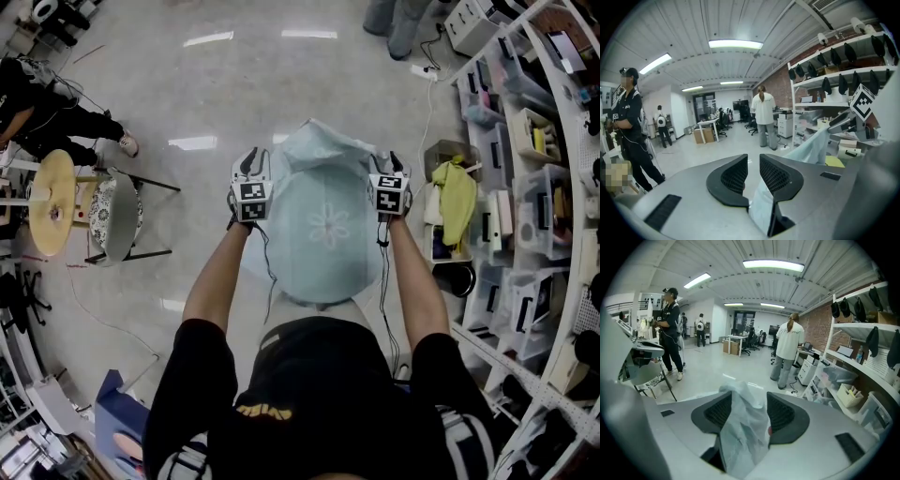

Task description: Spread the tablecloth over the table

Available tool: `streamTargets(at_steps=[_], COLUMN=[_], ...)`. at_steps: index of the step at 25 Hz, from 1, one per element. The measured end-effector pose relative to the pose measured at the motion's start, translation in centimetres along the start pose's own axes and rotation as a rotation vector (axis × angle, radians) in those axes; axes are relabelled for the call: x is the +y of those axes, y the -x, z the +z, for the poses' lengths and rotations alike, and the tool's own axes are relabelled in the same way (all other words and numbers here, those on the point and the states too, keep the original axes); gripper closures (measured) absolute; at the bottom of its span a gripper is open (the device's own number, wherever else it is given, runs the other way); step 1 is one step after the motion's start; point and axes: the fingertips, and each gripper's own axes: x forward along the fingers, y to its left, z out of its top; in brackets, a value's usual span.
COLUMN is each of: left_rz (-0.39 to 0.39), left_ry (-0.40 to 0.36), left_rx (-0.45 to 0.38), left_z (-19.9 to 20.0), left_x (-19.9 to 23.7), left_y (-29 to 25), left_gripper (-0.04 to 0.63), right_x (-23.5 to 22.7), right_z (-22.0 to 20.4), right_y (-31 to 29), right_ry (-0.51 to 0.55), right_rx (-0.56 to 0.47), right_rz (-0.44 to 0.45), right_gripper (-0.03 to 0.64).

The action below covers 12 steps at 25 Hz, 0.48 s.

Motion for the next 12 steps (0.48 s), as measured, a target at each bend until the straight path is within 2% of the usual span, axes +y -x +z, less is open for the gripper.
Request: streamTargets(at_steps=[1,3,7,12], left_rz=[-0.004,-0.012,-0.017,-0.024], left_ry=[-0.001,0.007,0.024,-0.007], left_rx=[0.003,-0.007,-0.035,-0.124], left_z=[0.1,0.4,1.1,2.7], left_x=[-0.1,-0.5,-1.0,-1.5], left_y=[0.2,0.4,1.2,3.0], left_gripper=[0.508,0.508,0.508,0.508], right_x=[0.1,0.1,-0.1,-0.1], right_z=[0.0,0.2,0.6,1.5], right_y=[0.0,-0.1,0.8,3.3], right_ry=[0.0,0.007,-0.001,-0.009], right_rx=[-0.002,-0.005,-0.015,-0.081], right_rz=[0.006,0.011,0.006,-0.015], right_gripper=[0.372,0.345,0.342,0.354])
